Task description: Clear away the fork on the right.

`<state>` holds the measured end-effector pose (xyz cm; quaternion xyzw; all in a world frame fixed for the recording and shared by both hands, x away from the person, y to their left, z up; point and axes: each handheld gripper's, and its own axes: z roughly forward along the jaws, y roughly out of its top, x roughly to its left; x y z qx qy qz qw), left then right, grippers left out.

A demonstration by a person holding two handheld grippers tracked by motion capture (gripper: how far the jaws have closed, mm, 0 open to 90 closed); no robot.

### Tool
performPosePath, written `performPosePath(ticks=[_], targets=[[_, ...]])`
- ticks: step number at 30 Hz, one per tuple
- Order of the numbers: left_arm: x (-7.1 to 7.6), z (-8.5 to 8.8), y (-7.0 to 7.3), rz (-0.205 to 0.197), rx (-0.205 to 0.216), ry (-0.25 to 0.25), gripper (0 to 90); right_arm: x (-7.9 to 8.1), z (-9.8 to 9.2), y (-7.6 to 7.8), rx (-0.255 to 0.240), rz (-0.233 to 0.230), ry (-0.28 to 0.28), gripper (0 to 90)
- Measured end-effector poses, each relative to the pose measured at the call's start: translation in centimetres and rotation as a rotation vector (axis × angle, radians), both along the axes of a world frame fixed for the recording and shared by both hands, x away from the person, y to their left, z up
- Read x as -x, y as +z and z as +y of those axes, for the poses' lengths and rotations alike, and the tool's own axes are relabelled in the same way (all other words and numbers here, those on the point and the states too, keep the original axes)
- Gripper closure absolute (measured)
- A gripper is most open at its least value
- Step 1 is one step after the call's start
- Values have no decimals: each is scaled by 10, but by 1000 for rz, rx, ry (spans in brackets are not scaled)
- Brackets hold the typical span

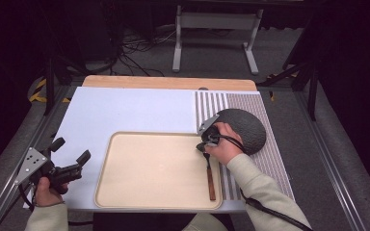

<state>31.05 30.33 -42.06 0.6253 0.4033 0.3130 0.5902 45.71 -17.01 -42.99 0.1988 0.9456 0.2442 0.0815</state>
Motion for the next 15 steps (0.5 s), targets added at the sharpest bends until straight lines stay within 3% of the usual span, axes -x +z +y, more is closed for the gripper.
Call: performPosePath(ticks=[15], targets=[[-1,-1,1,1,-6,-7,0,-3,-10,-1,-20,-7,-60,897]])
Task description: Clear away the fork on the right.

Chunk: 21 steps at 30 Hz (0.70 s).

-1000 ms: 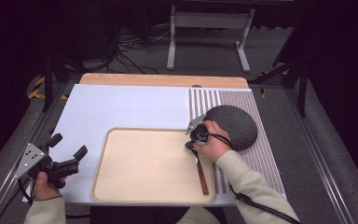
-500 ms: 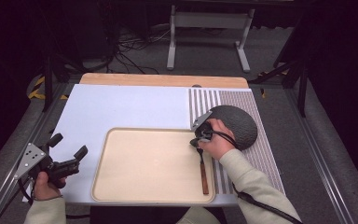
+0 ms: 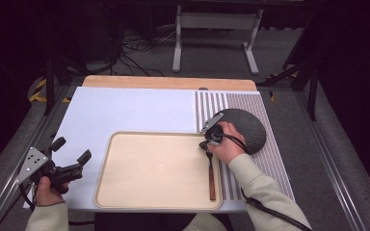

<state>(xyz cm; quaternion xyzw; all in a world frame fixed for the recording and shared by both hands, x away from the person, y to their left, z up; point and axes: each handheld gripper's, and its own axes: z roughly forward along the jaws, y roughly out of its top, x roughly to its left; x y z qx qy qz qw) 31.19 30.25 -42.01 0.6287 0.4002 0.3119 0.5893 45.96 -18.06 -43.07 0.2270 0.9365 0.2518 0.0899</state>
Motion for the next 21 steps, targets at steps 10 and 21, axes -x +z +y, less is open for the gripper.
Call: performPosePath(ticks=[10,21], targets=[[-2,0,-1,1,-1,1,0,7,-2,9,-75,-42,-9,766],[-1,0,0,0,1,0,0,26,-4,34,-264,-150,14,214]])
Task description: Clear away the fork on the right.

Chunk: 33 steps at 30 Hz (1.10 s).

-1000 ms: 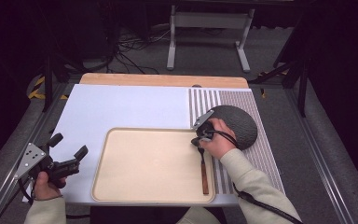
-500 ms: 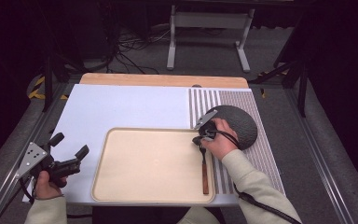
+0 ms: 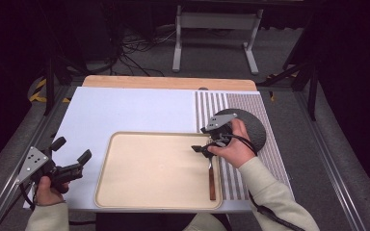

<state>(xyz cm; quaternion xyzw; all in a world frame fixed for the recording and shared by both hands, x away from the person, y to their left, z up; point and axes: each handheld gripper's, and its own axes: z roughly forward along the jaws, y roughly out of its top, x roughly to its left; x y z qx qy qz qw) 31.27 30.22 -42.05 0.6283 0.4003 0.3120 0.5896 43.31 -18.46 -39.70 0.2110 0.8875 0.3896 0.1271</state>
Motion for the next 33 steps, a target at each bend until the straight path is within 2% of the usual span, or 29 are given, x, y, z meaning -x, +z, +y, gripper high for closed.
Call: performPosePath(ticks=[7,15,23,26,33], targets=[[0,0,0,1,0,0,0,11,-15,13,-76,-40,-4,192],[-1,-2,-1,6,1,-2,0,27,-43,20,-151,-91,-40,185],[-1,-3,-2,9,0,-2,0,42,-73,18,-232,-148,-68,173],[-1,-4,-2,11,0,-3,0,49,-85,16,-280,-179,-78,165],[-1,-3,-2,6,-2,-4,0,59,-105,5,-336,-200,-113,163]])
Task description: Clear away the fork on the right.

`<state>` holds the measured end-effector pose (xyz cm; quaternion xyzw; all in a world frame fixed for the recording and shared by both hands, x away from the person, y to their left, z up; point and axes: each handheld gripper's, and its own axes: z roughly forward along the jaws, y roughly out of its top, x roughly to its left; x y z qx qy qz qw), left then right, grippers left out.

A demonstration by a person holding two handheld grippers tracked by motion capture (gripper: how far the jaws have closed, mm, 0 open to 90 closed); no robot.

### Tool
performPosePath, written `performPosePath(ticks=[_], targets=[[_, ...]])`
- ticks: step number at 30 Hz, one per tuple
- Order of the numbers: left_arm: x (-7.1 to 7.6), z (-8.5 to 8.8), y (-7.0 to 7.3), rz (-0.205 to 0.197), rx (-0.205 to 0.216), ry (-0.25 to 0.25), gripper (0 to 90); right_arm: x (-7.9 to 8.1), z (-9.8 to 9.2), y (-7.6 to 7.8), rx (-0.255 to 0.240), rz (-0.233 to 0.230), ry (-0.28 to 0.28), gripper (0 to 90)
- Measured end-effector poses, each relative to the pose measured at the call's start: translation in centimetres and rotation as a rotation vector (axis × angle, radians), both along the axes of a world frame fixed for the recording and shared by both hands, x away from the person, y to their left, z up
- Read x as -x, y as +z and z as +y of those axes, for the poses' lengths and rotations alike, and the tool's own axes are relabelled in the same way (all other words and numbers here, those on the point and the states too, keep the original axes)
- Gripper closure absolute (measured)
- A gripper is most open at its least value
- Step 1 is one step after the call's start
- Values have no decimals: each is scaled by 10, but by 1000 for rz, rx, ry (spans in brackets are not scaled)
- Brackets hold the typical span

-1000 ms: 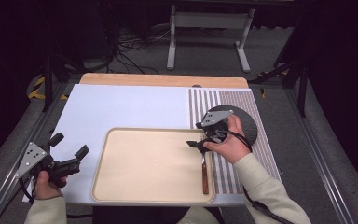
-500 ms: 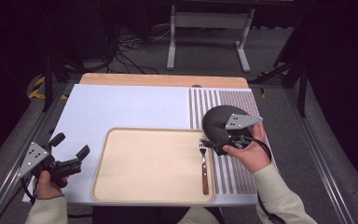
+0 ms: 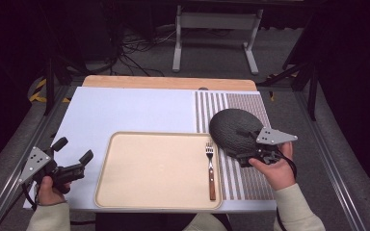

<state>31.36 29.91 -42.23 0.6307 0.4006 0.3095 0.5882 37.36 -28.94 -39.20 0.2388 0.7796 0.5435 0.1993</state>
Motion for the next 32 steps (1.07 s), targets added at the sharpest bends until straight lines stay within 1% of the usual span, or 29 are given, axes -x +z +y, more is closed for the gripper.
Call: performPosePath(ticks=[1,7,10,12,15,16,17,19,23,25,28,29,32], targets=[[0,0,0,1,1,1,0,0,0,0,0,0,0,163],[0,0,0,5,0,0,0,8,-15,-11,-50,-12,-24,162],[0,-1,-1,3,0,0,0,10,-19,-15,-56,-10,-33,162],[0,0,-1,4,0,1,0,11,-23,-19,-60,-3,-44,162],[0,0,-1,5,0,1,0,13,-30,-27,-86,-6,-70,162],[0,0,-1,6,3,3,0,13,-30,-27,-86,-6,-70,162],[0,0,-1,4,-2,1,0,14,-32,-30,-86,-1,-73,162],[0,1,0,2,1,2,0,16,-36,-35,-78,5,-84,162],[0,2,0,1,9,5,0,19,-40,-41,-89,5,-101,162],[1,2,0,0,10,6,0,19,-42,-45,-88,21,-104,162],[1,2,0,0,10,6,0,19,-42,-47,-85,30,-106,162],[1,3,0,-2,4,7,0,19,-42,-48,-86,32,-105,162],[1,3,-1,1,6,9,0,18,-42,-47,-87,22,-102,162]])
